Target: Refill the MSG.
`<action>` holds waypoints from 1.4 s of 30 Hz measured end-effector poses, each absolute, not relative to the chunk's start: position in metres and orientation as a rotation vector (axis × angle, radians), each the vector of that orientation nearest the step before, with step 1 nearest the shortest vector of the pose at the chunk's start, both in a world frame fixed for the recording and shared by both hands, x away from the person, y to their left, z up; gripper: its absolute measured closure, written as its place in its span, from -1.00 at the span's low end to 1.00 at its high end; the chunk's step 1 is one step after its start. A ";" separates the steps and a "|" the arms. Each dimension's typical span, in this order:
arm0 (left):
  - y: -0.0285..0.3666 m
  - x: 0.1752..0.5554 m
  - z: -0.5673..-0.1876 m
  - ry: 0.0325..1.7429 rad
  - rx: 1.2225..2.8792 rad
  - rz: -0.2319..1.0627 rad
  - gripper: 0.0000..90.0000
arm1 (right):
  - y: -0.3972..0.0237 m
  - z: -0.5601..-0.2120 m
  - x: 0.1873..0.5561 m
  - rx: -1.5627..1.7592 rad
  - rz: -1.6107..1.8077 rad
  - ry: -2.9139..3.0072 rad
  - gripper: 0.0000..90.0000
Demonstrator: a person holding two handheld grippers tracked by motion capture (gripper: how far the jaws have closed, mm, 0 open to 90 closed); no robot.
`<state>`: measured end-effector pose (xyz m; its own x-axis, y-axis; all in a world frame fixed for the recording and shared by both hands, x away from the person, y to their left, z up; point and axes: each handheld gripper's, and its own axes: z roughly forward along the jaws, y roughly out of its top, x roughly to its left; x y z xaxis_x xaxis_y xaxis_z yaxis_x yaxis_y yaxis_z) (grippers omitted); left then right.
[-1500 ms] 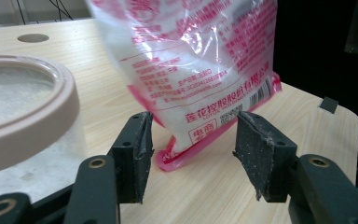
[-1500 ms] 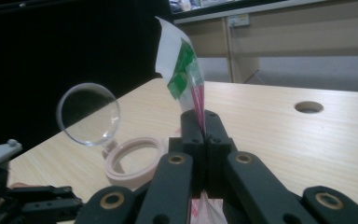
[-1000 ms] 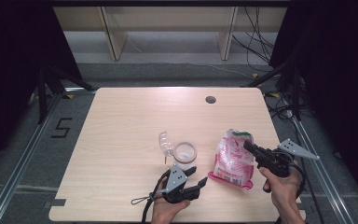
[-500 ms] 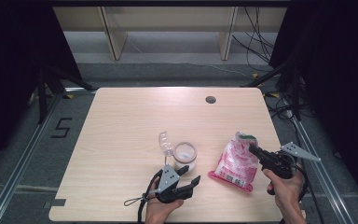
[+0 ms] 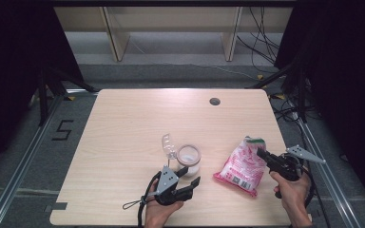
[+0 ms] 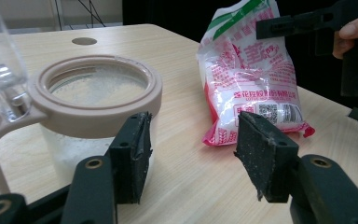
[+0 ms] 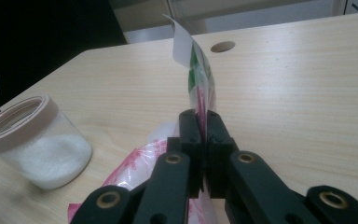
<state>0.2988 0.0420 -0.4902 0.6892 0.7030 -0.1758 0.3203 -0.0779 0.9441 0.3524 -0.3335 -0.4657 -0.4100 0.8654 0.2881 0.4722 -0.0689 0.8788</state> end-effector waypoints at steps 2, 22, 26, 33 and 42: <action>0.044 0.299 -0.491 0.845 1.669 0.391 -0.01 | -0.332 -0.467 0.353 1.466 1.489 1.830 0.94; 0.075 0.302 -0.481 0.878 1.672 0.464 -0.04 | -0.343 -0.477 0.350 1.525 1.401 1.807 0.45; 0.086 0.302 -0.478 0.904 1.669 0.482 -0.05 | -0.344 -0.477 0.345 1.553 1.388 1.781 0.31; 0.104 0.302 -0.471 0.932 1.660 0.525 -0.05 | -0.344 -0.470 0.333 1.528 1.354 1.712 0.01; 0.121 0.305 -0.465 0.962 1.644 0.554 -0.05 | -0.340 -0.466 0.318 1.475 1.355 1.734 -0.18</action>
